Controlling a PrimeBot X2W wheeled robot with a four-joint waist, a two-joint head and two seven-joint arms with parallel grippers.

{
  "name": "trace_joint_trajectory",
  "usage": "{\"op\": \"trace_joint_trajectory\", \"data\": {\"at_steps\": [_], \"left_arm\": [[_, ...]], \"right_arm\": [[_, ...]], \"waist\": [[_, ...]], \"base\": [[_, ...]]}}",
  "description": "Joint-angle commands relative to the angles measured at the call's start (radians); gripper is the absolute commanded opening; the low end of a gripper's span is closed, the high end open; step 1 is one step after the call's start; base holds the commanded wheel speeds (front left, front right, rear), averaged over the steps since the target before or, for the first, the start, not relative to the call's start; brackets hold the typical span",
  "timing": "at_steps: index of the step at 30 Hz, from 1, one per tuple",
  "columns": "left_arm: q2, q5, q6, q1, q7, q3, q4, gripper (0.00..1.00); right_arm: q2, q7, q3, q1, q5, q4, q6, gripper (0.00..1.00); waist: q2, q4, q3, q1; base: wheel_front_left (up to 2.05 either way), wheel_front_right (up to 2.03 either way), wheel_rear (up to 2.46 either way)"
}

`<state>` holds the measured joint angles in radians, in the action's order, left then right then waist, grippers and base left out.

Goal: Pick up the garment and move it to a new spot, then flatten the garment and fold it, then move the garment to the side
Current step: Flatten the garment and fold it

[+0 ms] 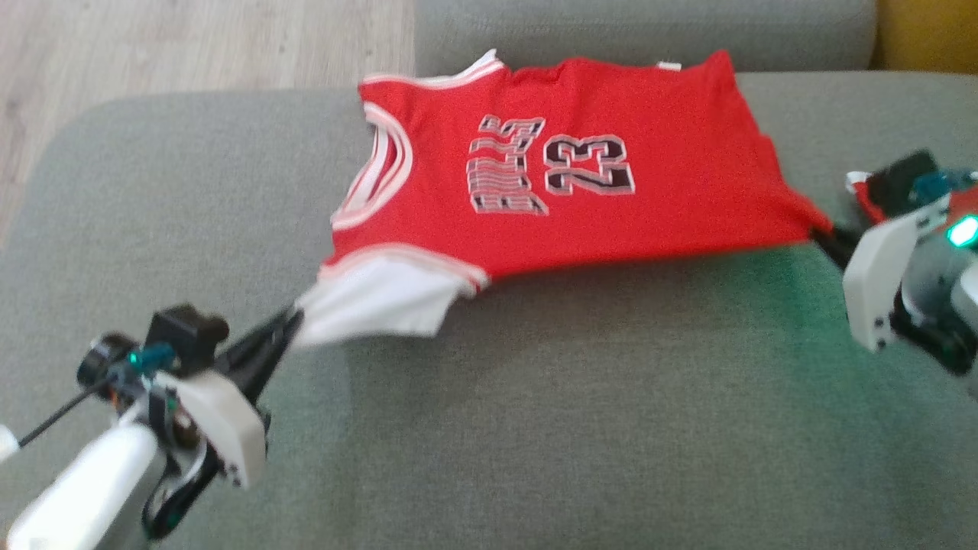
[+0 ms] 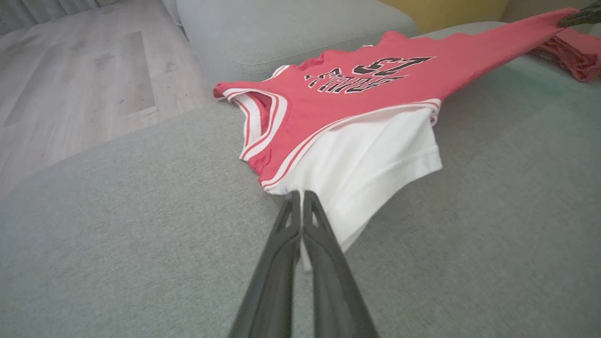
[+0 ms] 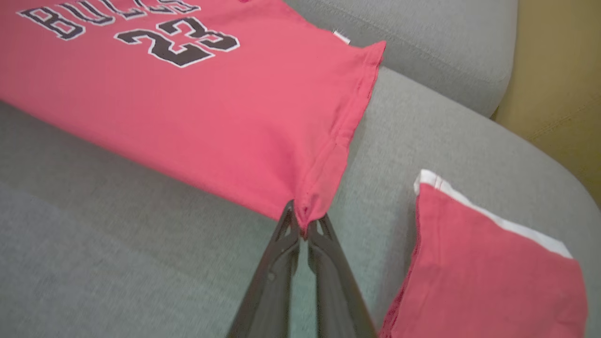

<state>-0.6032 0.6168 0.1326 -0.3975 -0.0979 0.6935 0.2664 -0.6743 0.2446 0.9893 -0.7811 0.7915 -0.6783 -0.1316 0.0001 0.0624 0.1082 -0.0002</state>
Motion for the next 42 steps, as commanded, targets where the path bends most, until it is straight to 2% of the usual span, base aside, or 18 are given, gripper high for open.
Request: {"op": "trace_joint_trajectory", "data": {"at_steps": [1, 9, 16, 24, 30, 42], "left_arm": [[-0.070, 0.017, -0.004, -0.020, -0.023, -0.045, -0.051, 0.00], [-0.158, 0.087, -0.053, 0.098, -0.103, -0.067, -0.249, 0.00], [-0.161, 0.092, -0.090, 0.101, -0.112, -0.080, -0.310, 0.00], [-0.123, 0.059, -0.113, 0.007, -0.126, -0.082, -0.247, 0.00], [-0.093, 0.054, -0.097, -0.088, -0.135, -0.087, -0.173, 0.00], [-0.050, -0.003, -0.059, -0.279, -0.160, -0.054, 0.012, 0.00]], "right_arm": [[-0.057, 0.016, 0.010, 0.023, 0.019, 0.029, 0.001, 0.00], [-0.150, 0.125, 0.049, 0.088, 0.138, 0.193, 0.001, 0.00], [-0.169, 0.144, 0.023, 0.111, 0.158, 0.255, 0.001, 0.00], [-0.123, 0.129, -0.041, 0.090, 0.128, 0.248, 0.001, 0.00], [-0.090, 0.141, -0.067, 0.056, 0.114, 0.244, 0.001, 0.00], [0.018, 0.126, -0.095, -0.038, 0.092, 0.139, 0.001, 0.00]], "waist": [[-0.0001, -0.006, -0.021, 0.0002], [-0.0001, -0.019, -0.048, 0.0002], [-0.0001, -0.024, -0.032, 0.0002], [-0.0001, -0.031, 0.019, 0.0002], [-0.0001, -0.043, 0.057, 0.0002], [-0.0001, -0.077, 0.120, 0.0002]], "base": [[0.00, 0.00, 0.00], [0.00, 0.00, 0.00], [0.00, 0.00, 0.00], [0.00, 0.00, 0.00], [0.00, 0.00, 0.00], [0.00, 0.00, 0.00]]}}
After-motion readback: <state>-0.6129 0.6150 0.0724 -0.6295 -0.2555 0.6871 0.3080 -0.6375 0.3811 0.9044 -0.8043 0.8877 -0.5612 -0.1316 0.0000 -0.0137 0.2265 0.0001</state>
